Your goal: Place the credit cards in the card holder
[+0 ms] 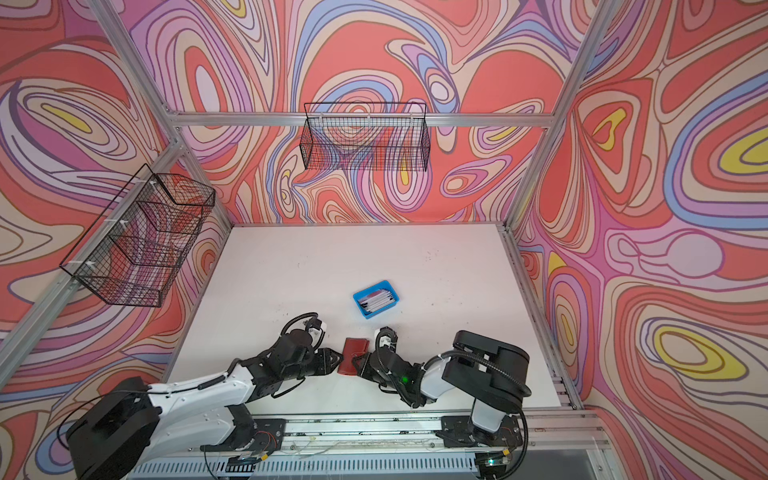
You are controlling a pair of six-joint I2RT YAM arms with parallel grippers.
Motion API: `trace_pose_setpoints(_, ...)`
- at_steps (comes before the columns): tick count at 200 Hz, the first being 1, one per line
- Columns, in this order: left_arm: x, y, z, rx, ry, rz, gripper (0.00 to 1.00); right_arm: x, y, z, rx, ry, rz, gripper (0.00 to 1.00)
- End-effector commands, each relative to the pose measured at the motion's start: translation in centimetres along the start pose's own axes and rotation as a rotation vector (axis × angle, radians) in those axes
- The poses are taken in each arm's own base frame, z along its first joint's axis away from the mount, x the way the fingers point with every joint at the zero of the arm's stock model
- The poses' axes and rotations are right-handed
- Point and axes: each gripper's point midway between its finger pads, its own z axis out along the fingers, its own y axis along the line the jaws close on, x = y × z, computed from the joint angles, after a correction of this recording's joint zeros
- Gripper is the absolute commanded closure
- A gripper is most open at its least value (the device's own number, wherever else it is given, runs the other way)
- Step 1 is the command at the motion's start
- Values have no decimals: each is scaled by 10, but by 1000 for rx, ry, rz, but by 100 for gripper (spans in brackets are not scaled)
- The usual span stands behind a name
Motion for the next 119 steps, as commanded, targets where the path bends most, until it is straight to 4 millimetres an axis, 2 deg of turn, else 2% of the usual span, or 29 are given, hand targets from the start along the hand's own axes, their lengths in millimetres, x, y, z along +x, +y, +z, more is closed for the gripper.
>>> trace_pose_setpoints(1,-29,-14,-34,-61,-83,50,60,-9,16,-11,-21,-16,-7,98)
trace_pose_setpoints(13,-51,-28,-61,-66,-162,68,51,-23,35,-19,-23,-48,-34,100)
trace_pose_setpoints(16,-64,-42,-73,-43,-201,76,47,-28,41,-22,-27,-60,-43,100)
trace_pose_setpoints(30,-90,-60,-107,-45,-301,82,31,-49,70,-39,-24,-119,-105,100)
trace_pose_setpoints(44,-117,-73,-137,-73,-392,87,28,-76,100,-62,-16,-194,-169,100)
trace_pose_setpoints(52,-130,-85,-150,-81,-412,135,29,-94,115,-77,-33,-236,-189,100)
trace_pose_setpoints(66,-148,-106,-171,-87,-438,230,38,-123,143,-102,-95,-309,-247,100)
trace_pose_setpoints(76,-161,-118,-184,-80,-490,273,53,-148,163,-124,-123,-387,-309,100)
trace_pose_setpoints(82,-167,-118,-190,-70,-518,260,54,-161,172,-138,-126,-441,-348,100)
trace_pose_setpoints(98,-175,-114,-192,59,-570,173,45,-190,192,-165,-137,-551,-446,100)
trace_pose_setpoints(119,-180,-85,-185,91,-674,102,47,-207,196,-176,-202,-605,-504,100)
